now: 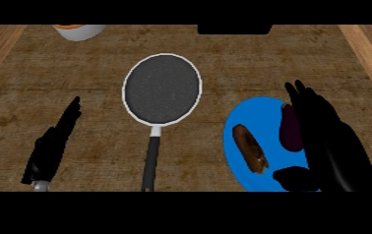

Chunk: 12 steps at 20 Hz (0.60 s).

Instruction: Pick the sweet potato from the plate and place it in the pan

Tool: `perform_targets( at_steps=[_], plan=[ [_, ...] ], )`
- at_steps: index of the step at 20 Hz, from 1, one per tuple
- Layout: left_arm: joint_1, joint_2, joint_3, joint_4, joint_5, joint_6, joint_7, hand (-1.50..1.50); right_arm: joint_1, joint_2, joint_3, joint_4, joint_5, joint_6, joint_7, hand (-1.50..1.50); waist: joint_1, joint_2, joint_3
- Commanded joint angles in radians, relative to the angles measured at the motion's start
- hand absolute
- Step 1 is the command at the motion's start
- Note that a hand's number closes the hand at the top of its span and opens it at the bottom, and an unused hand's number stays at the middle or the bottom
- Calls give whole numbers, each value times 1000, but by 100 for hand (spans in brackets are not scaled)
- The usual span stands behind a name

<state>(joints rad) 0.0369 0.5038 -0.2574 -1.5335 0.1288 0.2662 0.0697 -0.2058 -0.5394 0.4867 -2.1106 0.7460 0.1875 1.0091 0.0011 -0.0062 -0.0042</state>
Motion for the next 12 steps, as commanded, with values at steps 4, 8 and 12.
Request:
perform_targets(
  at_steps=[4, 8, 12],
  plan=[
    [-29, -39, -39, 1, -54, 18, 35, 0, -208, 162, 82, 79, -60, 279, 263, -150, 12, 6, 1],
    [-12, -41, -23, -18, -50, 27, 42, 0, -216, 270, 121, 150, -30, 283, 357, -150, 12, 2, 1],
    [-25, 13, 23, -28, -11, -37, 25, 0, -252, 318, 106, 323, -25, 301, 329, -150, 23, 6, 1]
  ],
)
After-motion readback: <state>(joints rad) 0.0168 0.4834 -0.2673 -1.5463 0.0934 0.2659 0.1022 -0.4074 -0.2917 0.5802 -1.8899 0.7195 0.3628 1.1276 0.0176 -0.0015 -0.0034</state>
